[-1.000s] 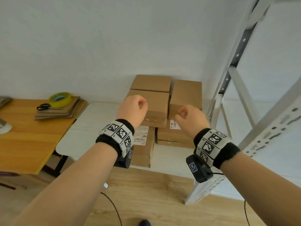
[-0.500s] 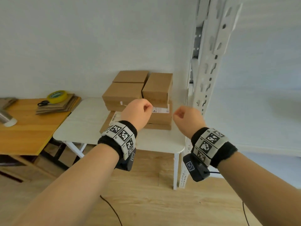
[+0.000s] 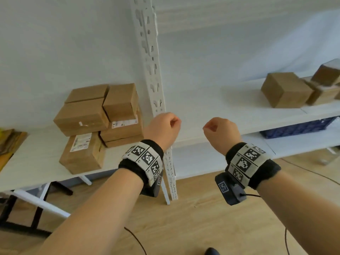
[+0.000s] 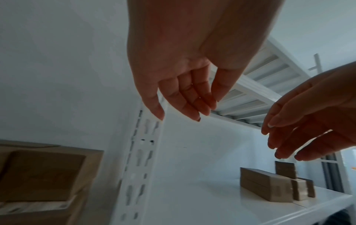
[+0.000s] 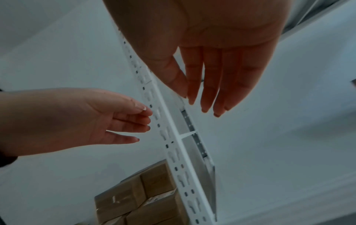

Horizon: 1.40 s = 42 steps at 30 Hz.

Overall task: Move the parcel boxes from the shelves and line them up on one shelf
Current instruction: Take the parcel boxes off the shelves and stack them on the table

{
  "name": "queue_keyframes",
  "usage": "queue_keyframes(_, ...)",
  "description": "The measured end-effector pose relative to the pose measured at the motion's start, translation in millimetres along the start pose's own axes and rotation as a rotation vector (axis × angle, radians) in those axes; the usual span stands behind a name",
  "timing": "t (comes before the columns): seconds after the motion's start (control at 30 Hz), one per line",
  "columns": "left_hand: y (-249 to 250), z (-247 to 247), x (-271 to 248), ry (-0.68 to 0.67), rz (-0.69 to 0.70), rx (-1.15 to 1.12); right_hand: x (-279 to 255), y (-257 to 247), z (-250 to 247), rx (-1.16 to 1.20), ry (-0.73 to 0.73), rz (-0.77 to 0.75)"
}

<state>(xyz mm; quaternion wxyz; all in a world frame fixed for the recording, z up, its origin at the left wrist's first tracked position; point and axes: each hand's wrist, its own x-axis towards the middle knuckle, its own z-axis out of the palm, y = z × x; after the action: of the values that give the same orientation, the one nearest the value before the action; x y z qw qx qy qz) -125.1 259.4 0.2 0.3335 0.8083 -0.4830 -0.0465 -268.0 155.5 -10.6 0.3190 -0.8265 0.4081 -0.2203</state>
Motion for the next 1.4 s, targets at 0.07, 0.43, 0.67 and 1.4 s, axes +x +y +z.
queue_keyframes(0.07, 25.5, 13.9, 5.7, -0.028, 0.038, 0.018, -0.5, 16.7, -22.2, 0.007, 0.028, 0.013)
queue_keyframes(0.43, 181.2, 133.9, 92.2, -0.087, 0.181, 0.012, 49.2, 146.2, -176.6, -0.014, 0.196, 0.062)
queue_keyframes(0.67, 255.4, 203.3, 146.4, -0.106, 0.203, -0.018, 96.0, 220.6, -246.6, -0.035, 0.235, 0.083)
queue_keyframes(1.4, 259.8, 374.6, 347.1, -0.453, 0.03, 0.051, 298.8, 382.5, -257.1, -0.057, 0.125, 0.393)
